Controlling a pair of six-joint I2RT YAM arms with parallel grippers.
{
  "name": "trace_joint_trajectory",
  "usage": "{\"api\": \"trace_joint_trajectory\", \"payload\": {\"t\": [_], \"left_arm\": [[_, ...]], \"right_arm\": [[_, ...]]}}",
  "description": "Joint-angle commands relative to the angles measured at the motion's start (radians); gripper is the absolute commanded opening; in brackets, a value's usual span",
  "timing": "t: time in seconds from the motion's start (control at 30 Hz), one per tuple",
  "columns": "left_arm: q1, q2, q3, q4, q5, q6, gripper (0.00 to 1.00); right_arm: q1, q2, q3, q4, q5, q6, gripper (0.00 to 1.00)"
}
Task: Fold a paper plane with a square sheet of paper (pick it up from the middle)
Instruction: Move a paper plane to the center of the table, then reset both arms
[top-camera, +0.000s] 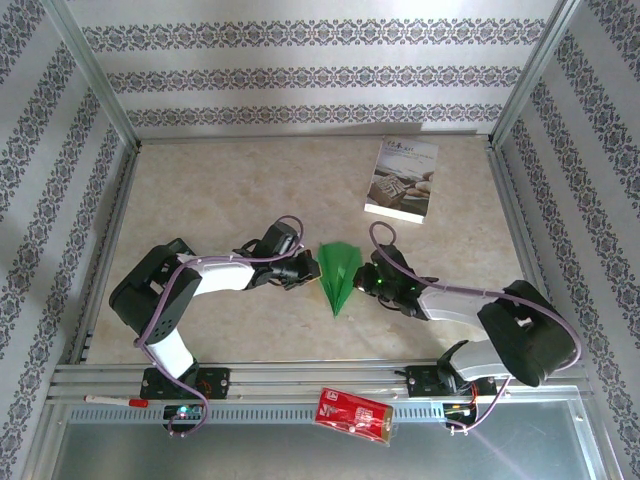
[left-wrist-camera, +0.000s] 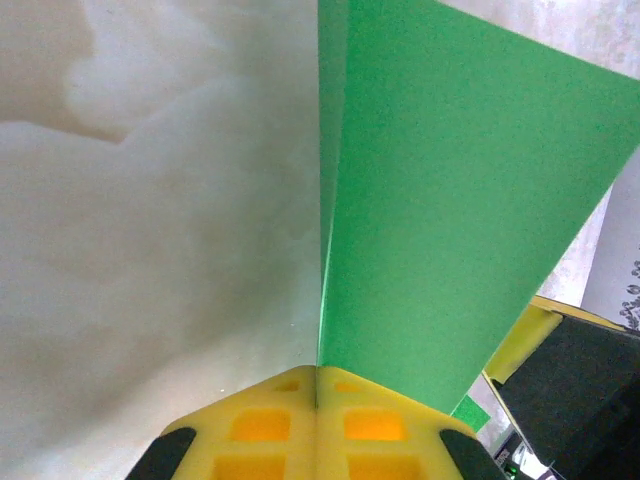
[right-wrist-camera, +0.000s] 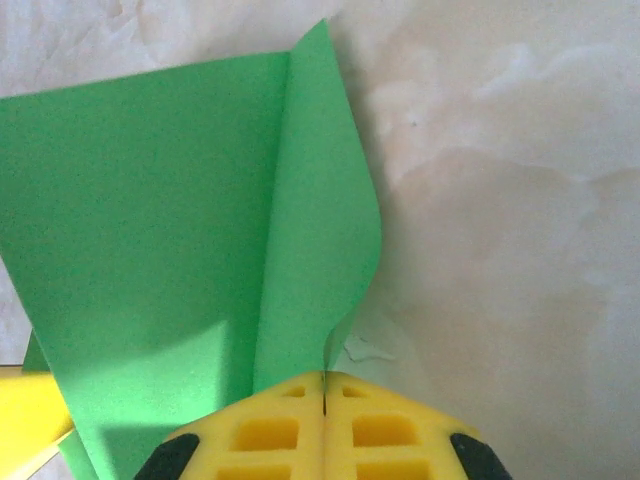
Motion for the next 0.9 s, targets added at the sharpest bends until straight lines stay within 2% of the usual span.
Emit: {"api": "trace_joint_trajectory", "payload": {"t": [0.0, 0.17, 0.3, 0.47, 0.67, 0.77, 0.87], "left_arm": [[0.014, -0.013, -0.009, -0.035, -0.018, 0.025, 0.01], [0.014, 0.001, -0.011, -0.035, -0.015, 0.024, 0.03], [0.016, 0.009, -0.008, -0.041, -0.016, 0.033, 0.07], [0.017, -0.001, -0.004, -0.049, -0.011, 0.036, 0.18], [0.045, -0.077, -0.028, -0.078, -0.006, 0.046, 0.33], [0.096, -0.156, -0.043, -0.086, 0.002, 0.071, 0.4], [0.161, -0.239, -0.025, -0.164, -0.028, 0.156, 0.5]], "right_arm": [[-0.003, 0.051, 0.049, 0.044, -0.009, -0.033, 0.0], [-0.005, 0.122, 0.09, 0.068, -0.037, -0.046, 0.0], [-0.006, 0.13, 0.091, 0.076, -0.047, -0.048, 0.07], [-0.018, 0.101, 0.065, 0.082, -0.051, -0.032, 0.17], [-0.074, -0.012, 0.039, 0.041, -0.068, -0.057, 0.27], [-0.138, -0.116, 0.052, -0.067, -0.062, -0.13, 0.3], [-0.214, -0.206, 0.103, -0.221, -0.015, -0.247, 0.35]]}}
